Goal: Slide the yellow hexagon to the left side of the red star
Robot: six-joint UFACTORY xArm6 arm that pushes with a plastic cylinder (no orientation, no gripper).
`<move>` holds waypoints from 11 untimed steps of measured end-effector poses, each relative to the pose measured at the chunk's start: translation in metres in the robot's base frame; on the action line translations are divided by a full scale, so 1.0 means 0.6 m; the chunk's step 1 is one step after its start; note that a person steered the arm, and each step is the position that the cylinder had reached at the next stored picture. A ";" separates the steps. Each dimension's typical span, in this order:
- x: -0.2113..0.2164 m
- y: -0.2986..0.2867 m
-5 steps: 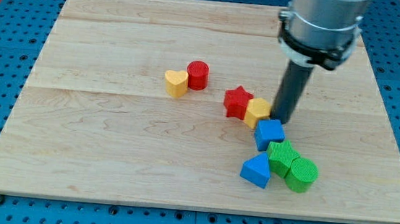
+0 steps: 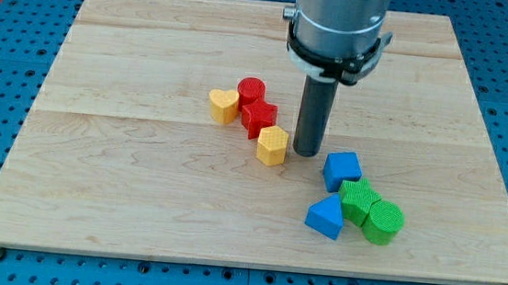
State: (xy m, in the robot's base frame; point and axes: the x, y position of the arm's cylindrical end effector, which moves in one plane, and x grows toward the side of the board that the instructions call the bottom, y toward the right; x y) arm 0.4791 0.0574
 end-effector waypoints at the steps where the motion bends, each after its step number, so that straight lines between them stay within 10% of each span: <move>1: 0.006 -0.038; 5: 0.026 -0.219; 11: 0.024 -0.163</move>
